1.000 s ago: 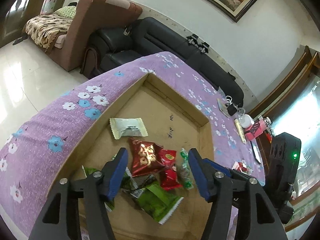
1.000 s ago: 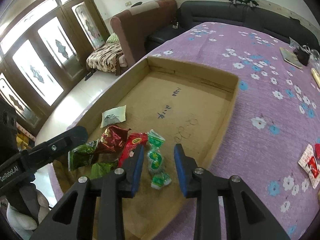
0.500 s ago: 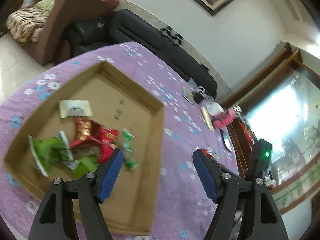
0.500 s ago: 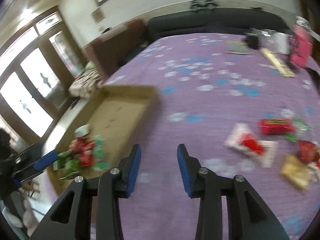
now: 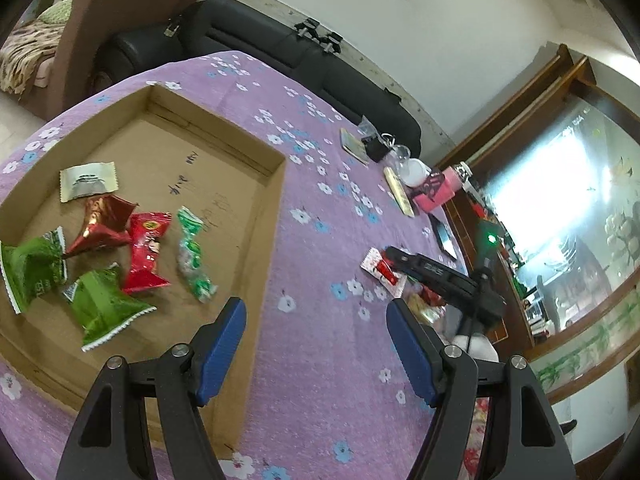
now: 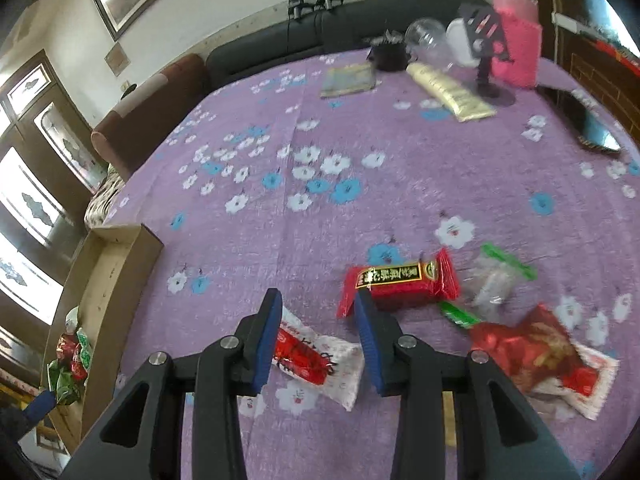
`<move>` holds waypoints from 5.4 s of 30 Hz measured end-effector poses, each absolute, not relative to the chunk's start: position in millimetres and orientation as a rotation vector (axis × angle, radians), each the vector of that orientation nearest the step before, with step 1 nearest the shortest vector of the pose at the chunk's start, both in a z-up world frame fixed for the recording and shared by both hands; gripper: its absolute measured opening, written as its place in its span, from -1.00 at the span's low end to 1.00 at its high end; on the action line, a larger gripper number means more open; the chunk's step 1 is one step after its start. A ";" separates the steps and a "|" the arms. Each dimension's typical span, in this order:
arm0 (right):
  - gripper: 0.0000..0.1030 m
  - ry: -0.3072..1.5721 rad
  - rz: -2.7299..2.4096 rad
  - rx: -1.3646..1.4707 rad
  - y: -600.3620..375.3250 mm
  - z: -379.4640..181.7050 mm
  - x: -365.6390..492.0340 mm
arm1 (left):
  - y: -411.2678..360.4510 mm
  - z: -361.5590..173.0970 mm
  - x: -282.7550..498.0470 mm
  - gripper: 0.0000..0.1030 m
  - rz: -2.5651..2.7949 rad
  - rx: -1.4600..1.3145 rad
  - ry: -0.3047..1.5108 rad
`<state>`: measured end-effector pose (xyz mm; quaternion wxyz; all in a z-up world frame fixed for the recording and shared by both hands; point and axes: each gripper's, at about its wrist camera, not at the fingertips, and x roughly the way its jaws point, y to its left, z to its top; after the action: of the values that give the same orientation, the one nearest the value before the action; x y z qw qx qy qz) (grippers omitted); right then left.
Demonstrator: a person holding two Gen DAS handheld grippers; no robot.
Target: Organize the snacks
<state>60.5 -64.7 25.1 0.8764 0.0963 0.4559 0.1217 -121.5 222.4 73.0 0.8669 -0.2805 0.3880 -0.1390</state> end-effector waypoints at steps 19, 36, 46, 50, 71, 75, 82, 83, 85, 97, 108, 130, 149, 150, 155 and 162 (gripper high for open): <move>-0.27 0.925 0.237 0.454 -189.7 47.0 -30.3 | 172.9 59.7 -113.3 0.47 -0.410 -0.488 0.894; 0.01 0.966 0.291 0.301 -156.8 23.9 -5.4 | 142.4 55.7 -116.1 0.47 -0.429 -0.427 0.954; 0.19 0.919 0.280 0.138 -136.9 33.0 -14.7 | 127.5 46.6 -110.8 0.47 -0.439 -0.401 0.991; 0.19 0.927 0.283 0.051 -116.1 23.5 -9.1 | 124.8 45.8 -110.6 0.47 -0.429 -0.387 1.001; -0.35 0.885 0.264 0.056 -113.1 15.3 -12.0 | 72.4 23.6 -25.7 0.27 -0.286 -0.116 0.980; -0.35 0.885 0.266 0.062 -113.9 15.6 -11.9 | 64.9 20.6 -22.7 0.26 -0.272 -0.071 0.963; -0.35 0.885 0.266 0.061 -114.0 15.2 -11.8 | 42.7 12.1 -32.4 0.79 -0.332 0.094 0.919; -0.35 0.885 0.266 0.061 -113.8 15.2 -11.9 | 36.4 11.0 -31.7 0.93 -0.346 0.129 0.933; -0.35 0.886 0.265 0.060 -113.9 15.2 -11.8 | 27.9 8.9 -30.5 0.99 -0.354 0.175 0.946; -0.36 0.889 0.259 0.051 -113.3 15.2 -11.7 | 49.1 18.3 -33.3 -0.55 -0.281 0.132 0.908; -1.00 0.882 0.219 0.023 -113.6 32.0 -30.1 | 84.1 27.6 -57.7 -0.58 -0.326 -0.063 0.892; -0.91 0.900 0.219 -0.024 -71.4 35.7 -25.0 | 147.5 77.3 -93.4 -0.58 -0.305 -0.211 0.750; -0.86 0.916 0.263 -0.012 -47.4 31.5 -23.7 | 203.8 72.7 -112.3 -0.58 -0.262 -0.327 0.701; -0.52 0.910 0.258 -0.012 -48.6 34.1 -23.6 | 206.0 72.9 -113.4 -0.58 -0.261 -0.329 0.699; 0.15 0.919 0.264 -0.067 -45.1 35.1 -21.6 | 218.1 73.3 -118.7 -0.58 -0.248 -0.356 0.681; 0.16 0.958 0.234 -0.150 -29.2 11.1 -19.3 | 220.9 68.5 -118.1 -0.58 -0.249 -0.368 0.687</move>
<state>-19.3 -29.2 11.1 0.8782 -0.0718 0.4594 0.1124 -118.1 220.9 68.5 0.9176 -0.1789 0.3338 -0.1211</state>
